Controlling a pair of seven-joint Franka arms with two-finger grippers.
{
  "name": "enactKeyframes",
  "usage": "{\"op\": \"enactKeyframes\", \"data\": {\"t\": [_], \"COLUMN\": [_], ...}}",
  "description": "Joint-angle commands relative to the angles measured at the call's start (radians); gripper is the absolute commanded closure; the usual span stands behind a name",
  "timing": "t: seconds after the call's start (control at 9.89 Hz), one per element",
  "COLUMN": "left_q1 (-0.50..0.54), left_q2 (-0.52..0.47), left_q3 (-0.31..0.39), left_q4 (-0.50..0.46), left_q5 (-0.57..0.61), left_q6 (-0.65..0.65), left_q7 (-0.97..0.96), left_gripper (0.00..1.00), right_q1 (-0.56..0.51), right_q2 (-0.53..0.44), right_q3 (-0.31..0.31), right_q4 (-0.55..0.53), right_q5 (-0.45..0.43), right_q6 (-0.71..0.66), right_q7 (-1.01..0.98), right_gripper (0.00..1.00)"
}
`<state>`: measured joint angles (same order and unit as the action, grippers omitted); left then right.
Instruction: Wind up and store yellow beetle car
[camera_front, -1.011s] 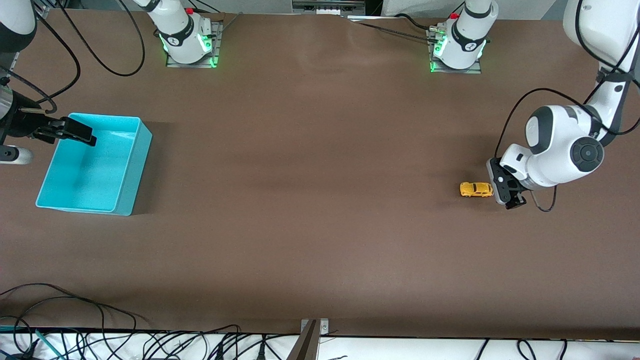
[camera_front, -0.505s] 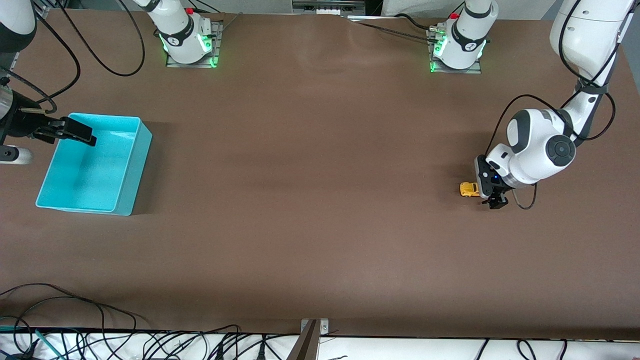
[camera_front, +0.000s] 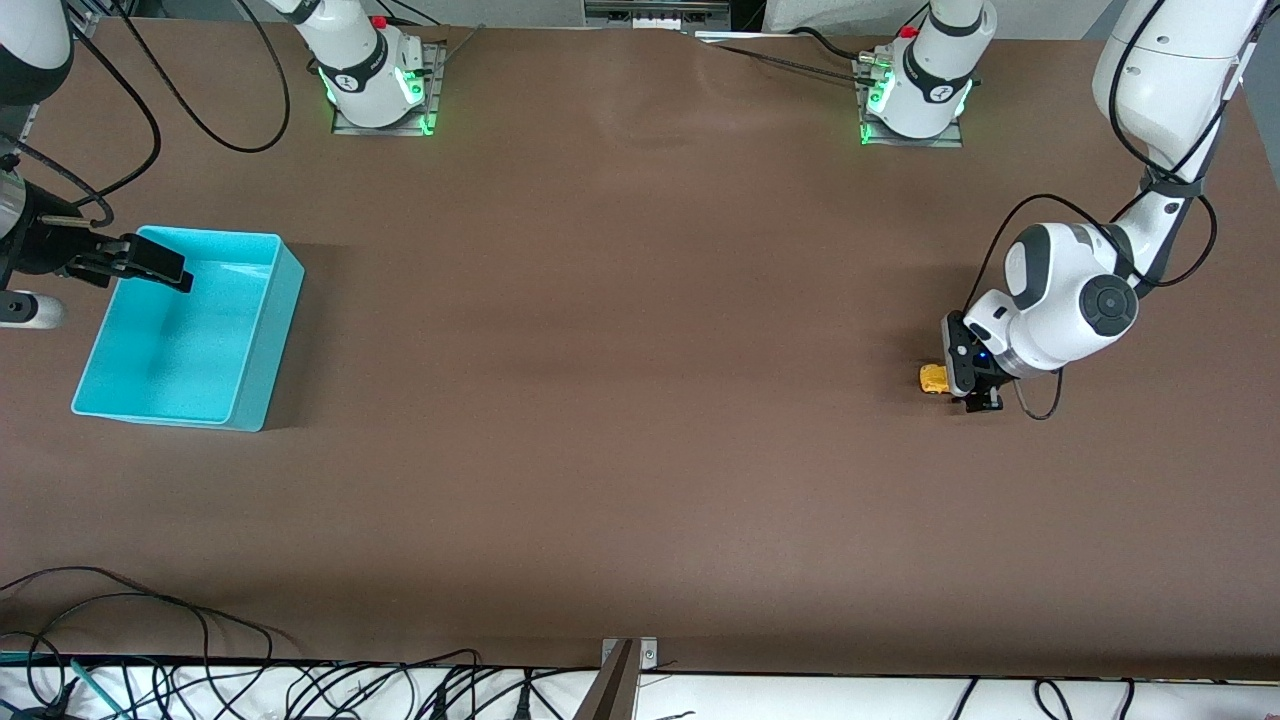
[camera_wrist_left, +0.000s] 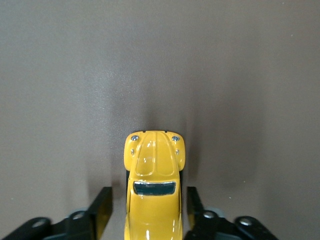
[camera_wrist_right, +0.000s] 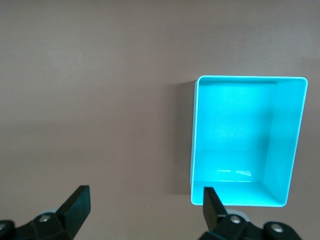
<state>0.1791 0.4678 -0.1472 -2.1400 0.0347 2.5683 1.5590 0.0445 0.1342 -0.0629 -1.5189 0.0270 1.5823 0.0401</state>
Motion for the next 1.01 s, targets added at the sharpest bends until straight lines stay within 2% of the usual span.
{"op": "enactKeyframes", "data": {"t": [0.0, 0.61, 0.91], "left_q1": [0.007, 0.013, 0.071], "left_q2": [-0.003, 0.014, 0.049], "left_q3": [-0.005, -0.002, 0.014], "left_q4": [-0.001, 0.011, 0.046], "left_q5": [0.011, 0.013, 0.031], "left_q6": [0.003, -0.040, -0.060], "left_q7": [0.019, 0.018, 0.080], "left_gripper": [0.95, 0.94, 0.94], "right_q1": [-0.002, -0.002, -0.002], "right_q2": [-0.005, -0.002, -0.005], "right_q3": [-0.003, -0.014, -0.026], "right_q4": [0.008, 0.008, 0.009], "right_q5": [0.013, 0.011, 0.011], "right_q6": [-0.016, -0.012, -0.013], "right_q7": [0.008, -0.005, -0.005], "right_gripper": [0.00, 0.00, 0.00]}}
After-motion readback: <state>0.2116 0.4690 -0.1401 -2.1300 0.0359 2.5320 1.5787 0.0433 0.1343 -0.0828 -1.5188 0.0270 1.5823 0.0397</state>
